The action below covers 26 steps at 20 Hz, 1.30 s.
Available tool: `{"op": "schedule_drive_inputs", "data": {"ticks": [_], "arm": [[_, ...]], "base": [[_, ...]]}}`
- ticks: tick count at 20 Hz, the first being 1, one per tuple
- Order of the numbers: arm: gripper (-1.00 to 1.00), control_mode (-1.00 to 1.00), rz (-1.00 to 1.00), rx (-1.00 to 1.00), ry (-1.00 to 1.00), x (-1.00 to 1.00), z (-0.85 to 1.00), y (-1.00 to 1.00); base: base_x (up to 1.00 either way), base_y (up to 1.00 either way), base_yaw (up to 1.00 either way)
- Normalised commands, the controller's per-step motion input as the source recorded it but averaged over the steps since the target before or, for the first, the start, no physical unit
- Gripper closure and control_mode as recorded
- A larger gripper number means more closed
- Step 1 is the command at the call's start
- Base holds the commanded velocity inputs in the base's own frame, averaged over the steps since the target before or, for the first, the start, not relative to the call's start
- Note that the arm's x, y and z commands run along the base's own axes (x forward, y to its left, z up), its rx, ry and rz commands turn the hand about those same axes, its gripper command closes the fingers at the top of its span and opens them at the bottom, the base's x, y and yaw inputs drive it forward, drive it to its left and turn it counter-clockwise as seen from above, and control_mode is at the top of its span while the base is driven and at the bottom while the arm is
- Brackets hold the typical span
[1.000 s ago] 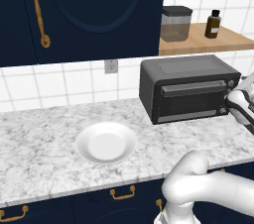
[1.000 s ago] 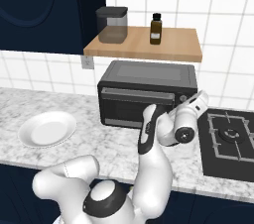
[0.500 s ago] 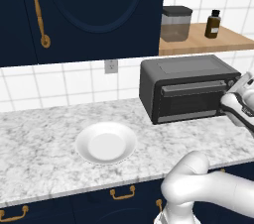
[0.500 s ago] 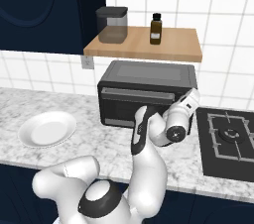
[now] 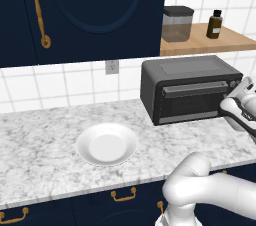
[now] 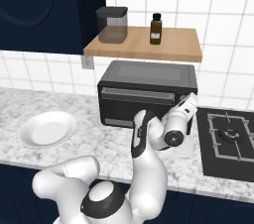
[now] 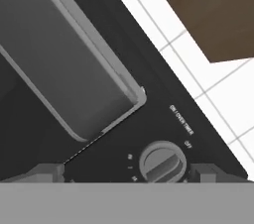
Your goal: Pick up the kebab skewer and baguette bread, and place them inside the toaster oven. Close the toaster oven door and start by setting the timer.
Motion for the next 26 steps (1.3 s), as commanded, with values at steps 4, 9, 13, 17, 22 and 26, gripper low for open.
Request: {"op": "schedule_drive_inputs", "data": {"ticks": [4,9,13,17,22,26], "arm": [[-1.00,-1.00,0.00,0.00,0.00,0.03,0.00,-0.24],[-1.00,-1.00,0.00,0.00,0.00,0.20,0.00,-0.13],[-1.00,-1.00,0.00,0.00,0.00,0.26,0.00,0.00],[-1.00,-1.00,0.00,0.00,0.00,0.06,0.03,0.00],[-1.00,-1.00,0.00,0.00,-0.03,0.00,0.05,0.00],[-1.00,-1.00,0.00,0.00,-0.02,0.00,0.14,0.00]], "base": [[0.00,0.00,0.00],[0.00,0.00,0.00],[0.00,0.00,0.00],[0.00,0.00,0.00],[0.00,0.00,0.00],[0.00,0.00,0.00]]}}
